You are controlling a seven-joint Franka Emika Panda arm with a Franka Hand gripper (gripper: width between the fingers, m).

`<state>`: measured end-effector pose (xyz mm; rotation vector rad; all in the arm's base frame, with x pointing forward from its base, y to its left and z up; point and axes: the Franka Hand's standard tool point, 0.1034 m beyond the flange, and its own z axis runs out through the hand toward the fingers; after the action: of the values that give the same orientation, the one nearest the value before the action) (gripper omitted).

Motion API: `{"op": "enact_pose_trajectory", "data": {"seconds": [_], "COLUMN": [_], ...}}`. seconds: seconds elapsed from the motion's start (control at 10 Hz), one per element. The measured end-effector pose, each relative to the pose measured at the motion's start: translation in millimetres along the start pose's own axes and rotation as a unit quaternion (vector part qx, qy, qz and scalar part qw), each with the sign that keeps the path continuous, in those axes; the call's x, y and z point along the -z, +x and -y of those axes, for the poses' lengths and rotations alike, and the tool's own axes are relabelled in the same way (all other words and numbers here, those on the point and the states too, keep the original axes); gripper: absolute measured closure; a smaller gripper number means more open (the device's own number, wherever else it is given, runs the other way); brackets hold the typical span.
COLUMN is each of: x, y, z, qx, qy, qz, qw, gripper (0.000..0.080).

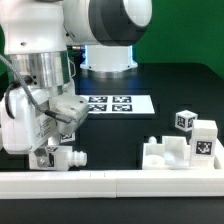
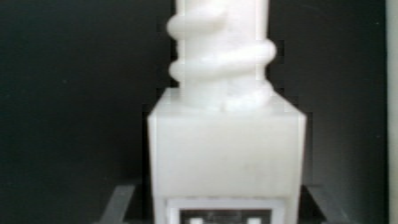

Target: Assemble chair

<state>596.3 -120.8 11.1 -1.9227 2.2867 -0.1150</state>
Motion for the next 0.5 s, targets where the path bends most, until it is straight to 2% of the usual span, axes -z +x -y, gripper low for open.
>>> {"op": "enact_pose_trajectory", "data": {"seconds": [0.1, 0.3, 0.5], "x": [6.3, 28.6, 40.4], "y": [-12.1, -35.7, -51.0], "z": [2.8, 3.5, 1.4], "qx": [0.021, 0.148, 0.269], "qy": [0.003, 0.015, 0.013], "qz": [0.005, 0.017, 0.014], "qw": [1.0, 0.989, 0.963], "gripper": [0.0529, 0.0529, 0.0529]}}
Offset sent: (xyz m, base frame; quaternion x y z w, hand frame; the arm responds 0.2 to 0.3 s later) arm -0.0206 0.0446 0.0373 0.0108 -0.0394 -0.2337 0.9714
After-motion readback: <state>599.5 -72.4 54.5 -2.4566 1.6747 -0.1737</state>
